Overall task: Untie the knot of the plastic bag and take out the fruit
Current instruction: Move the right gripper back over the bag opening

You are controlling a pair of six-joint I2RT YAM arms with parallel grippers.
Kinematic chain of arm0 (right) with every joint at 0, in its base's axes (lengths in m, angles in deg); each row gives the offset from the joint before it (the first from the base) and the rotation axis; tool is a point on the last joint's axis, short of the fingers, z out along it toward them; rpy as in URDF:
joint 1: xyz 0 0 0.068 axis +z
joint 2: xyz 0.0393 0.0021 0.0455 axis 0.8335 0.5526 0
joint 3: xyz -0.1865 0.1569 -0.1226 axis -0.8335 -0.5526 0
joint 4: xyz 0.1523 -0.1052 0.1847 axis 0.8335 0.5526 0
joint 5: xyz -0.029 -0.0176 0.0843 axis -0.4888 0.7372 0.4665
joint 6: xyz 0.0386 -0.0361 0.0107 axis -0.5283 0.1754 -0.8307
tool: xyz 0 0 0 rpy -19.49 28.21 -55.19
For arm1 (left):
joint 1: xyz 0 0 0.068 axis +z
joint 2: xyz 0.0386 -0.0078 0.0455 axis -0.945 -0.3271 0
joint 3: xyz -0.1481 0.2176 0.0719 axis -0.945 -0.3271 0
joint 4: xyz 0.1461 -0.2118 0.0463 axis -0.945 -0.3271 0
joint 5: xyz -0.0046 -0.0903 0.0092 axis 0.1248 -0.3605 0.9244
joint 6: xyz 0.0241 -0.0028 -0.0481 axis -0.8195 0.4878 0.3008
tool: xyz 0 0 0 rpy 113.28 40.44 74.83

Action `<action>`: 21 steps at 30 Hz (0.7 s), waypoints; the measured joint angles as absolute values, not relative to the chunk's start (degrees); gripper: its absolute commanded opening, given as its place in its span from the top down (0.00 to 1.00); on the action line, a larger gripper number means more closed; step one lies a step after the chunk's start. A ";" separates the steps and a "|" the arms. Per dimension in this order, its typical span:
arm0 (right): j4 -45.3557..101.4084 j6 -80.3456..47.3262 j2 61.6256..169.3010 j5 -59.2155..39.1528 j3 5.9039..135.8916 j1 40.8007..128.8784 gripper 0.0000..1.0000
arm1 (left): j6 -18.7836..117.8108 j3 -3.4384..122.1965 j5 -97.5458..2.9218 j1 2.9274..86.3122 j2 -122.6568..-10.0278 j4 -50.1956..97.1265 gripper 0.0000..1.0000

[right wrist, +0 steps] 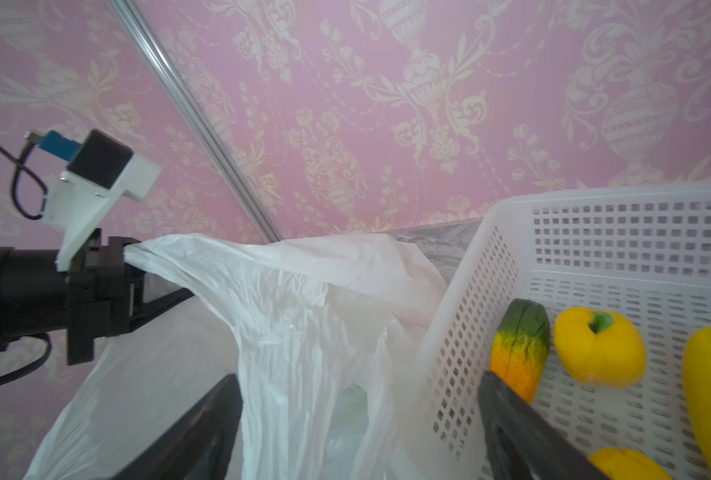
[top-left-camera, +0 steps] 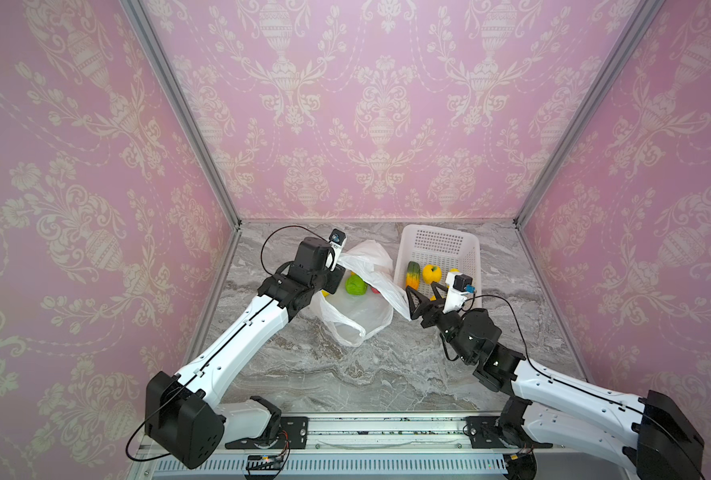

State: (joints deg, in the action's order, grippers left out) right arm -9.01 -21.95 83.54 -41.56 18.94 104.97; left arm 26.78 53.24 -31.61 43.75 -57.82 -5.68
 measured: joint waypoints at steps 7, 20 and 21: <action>-11.39 -14.10 85.24 -33.69 25.48 109.06 0.19 | 26.56 53.66 -31.18 43.80 -58.31 -6.14 1.00; -21.71 -6.14 101.03 -25.80 23.29 115.96 0.19 | 26.47 53.66 -31.18 43.84 -58.39 -6.12 1.00; -21.75 -5.47 102.07 -25.87 24.56 116.77 0.19 | 26.40 53.66 -31.20 43.84 -58.44 -6.10 1.00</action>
